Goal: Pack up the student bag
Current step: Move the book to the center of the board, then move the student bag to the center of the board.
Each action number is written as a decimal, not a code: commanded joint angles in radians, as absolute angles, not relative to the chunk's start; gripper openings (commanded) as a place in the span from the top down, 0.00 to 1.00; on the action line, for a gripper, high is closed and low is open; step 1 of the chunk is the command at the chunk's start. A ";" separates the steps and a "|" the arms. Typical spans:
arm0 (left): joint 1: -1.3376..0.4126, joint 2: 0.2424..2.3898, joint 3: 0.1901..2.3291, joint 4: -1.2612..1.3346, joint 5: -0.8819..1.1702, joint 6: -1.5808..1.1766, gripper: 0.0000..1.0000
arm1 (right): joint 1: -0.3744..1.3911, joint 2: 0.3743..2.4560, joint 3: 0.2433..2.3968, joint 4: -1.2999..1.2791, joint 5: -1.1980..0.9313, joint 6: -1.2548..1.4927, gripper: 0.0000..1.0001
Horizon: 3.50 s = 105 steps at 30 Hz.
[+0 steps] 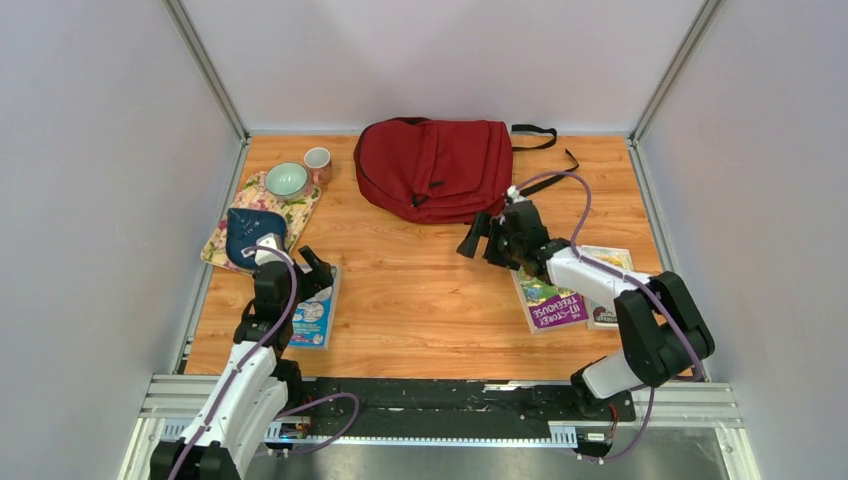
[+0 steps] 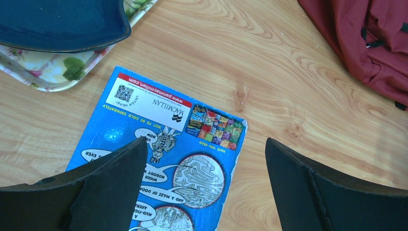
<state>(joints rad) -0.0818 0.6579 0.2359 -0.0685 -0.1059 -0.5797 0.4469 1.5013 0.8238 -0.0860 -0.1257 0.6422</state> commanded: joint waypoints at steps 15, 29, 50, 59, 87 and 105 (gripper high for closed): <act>-0.075 0.655 0.221 -0.048 -0.126 -0.552 0.01 | 0.304 1.454 0.782 -0.170 0.051 0.607 0.00; -0.075 0.655 0.245 -0.037 -0.113 -0.549 0.01 | 0.287 1.640 1.075 -0.065 -0.149 0.987 0.00; -0.075 0.617 0.258 -0.081 -0.124 -0.561 0.01 | 0.482 1.902 1.009 0.245 0.159 1.443 0.01; -0.077 0.604 0.278 -0.090 -0.094 -0.574 0.01 | 0.497 2.031 1.098 0.232 0.241 1.445 0.30; -0.075 0.956 0.998 -0.286 0.172 -0.492 0.01 | 0.449 1.366 1.249 -0.416 -0.115 0.797 1.00; -0.578 0.911 0.712 -0.250 0.238 -0.498 0.06 | 0.454 0.943 0.382 -0.281 -0.161 0.891 0.98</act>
